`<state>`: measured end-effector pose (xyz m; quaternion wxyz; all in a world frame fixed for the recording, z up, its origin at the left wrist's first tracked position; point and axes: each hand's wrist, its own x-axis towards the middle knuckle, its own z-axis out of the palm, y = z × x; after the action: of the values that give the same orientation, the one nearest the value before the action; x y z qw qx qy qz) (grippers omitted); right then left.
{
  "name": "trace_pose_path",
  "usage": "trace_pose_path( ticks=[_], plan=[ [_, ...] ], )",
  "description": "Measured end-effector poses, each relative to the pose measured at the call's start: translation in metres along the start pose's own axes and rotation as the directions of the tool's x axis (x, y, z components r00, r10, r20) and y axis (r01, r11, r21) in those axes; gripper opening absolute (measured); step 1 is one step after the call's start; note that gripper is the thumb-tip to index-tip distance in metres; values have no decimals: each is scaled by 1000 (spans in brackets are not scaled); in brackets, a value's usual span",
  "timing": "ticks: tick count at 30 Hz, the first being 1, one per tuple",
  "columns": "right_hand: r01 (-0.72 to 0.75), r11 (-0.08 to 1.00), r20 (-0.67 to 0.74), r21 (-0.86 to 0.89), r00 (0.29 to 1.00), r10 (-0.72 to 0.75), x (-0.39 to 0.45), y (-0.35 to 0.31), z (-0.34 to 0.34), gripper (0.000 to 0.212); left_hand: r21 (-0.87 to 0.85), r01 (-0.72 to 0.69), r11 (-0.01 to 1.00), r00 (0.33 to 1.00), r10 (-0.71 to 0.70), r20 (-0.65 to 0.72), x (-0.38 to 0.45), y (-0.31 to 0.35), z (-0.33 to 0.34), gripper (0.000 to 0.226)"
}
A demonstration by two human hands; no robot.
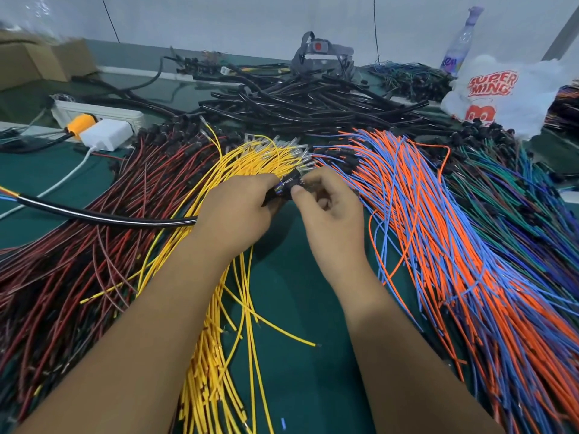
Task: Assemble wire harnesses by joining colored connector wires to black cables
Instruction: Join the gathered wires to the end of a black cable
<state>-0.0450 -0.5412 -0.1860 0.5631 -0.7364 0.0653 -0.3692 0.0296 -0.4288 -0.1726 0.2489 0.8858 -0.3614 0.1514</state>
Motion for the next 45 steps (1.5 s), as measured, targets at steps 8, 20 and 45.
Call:
trace_pose_path(
  ticks=[8, 20, 45],
  plan=[
    [-181, 970, 19, 163, 983, 180, 2, -1, 6, 23, -147, -94, 985, 995, 90, -34, -2, 7, -1, 41],
    [-85, 948, -286, 307, 942, 177, 13, -6, -10, 48, -50, 31, 998, 988, -23, 152, -2, -13, -9, 29],
    [89, 802, -517, 591, 804, 292, 25, -59, 0, 54, 122, 49, 991, 997, -56, 54, -37, -37, -85, 28]
  ],
)
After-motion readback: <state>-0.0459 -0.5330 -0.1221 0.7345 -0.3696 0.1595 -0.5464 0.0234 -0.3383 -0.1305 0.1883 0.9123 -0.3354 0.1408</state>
